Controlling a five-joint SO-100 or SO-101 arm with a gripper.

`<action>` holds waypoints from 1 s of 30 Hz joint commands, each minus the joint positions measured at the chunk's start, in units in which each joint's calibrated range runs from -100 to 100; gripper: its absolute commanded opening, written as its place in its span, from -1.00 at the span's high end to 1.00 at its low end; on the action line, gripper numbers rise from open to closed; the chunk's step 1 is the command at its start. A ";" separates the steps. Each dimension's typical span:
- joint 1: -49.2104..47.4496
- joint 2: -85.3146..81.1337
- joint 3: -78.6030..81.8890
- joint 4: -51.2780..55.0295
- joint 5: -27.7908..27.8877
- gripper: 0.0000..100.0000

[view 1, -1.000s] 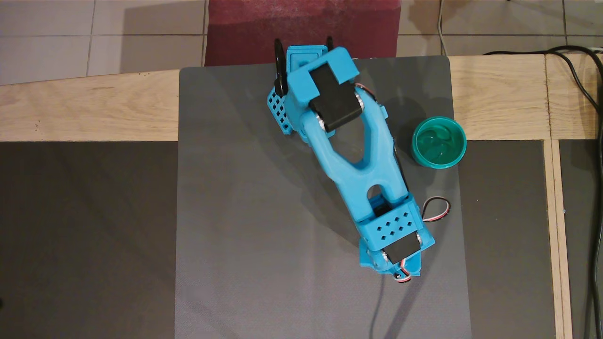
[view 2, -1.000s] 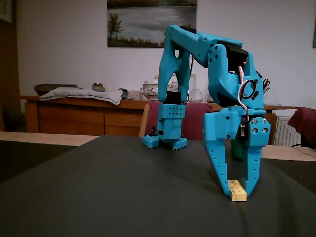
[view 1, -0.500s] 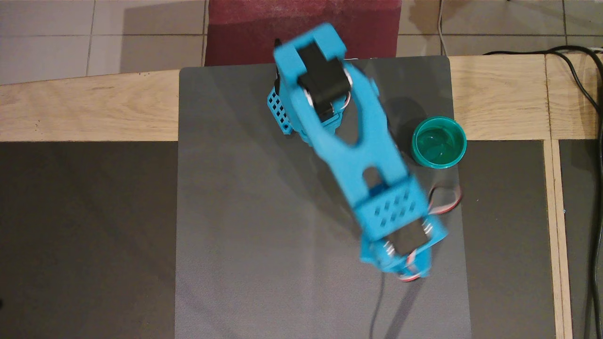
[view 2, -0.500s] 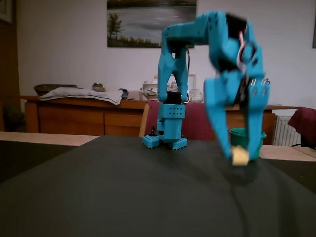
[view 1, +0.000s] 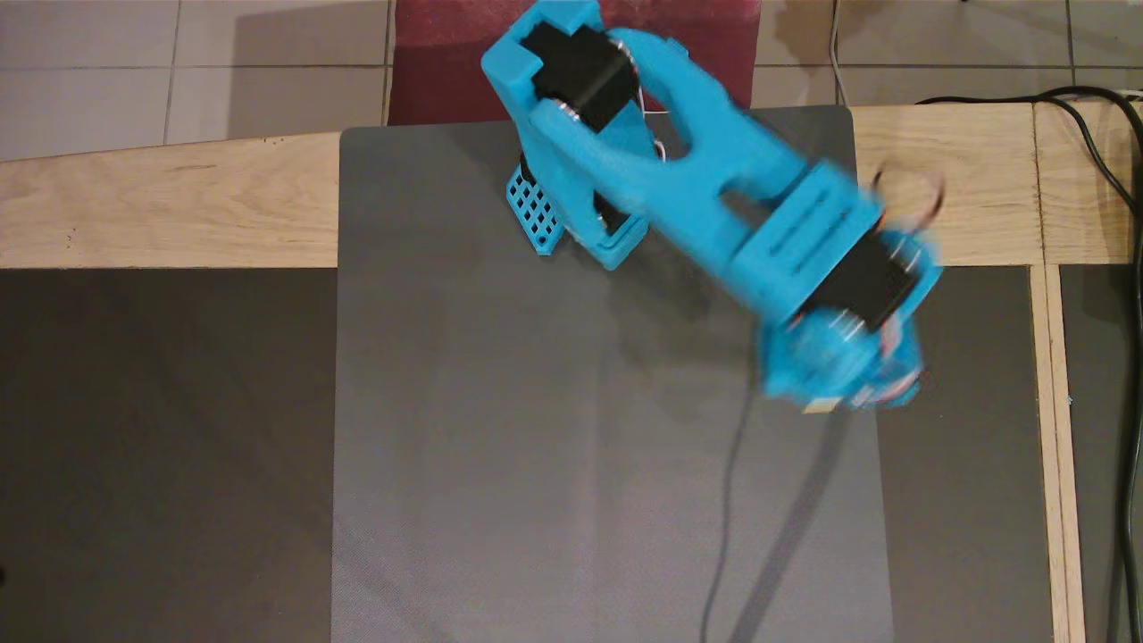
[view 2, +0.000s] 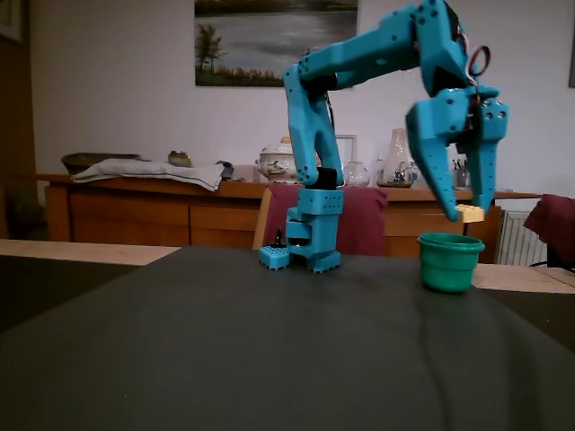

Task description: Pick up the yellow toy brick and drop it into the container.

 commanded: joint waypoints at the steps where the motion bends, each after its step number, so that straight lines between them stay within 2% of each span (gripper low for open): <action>1: -3.92 -0.58 -2.30 0.26 -1.78 1.00; 11: -12.58 -0.07 -2.12 4.80 -4.71 1.00; 30: -17.92 0.26 -1.40 8.26 -7.38 0.99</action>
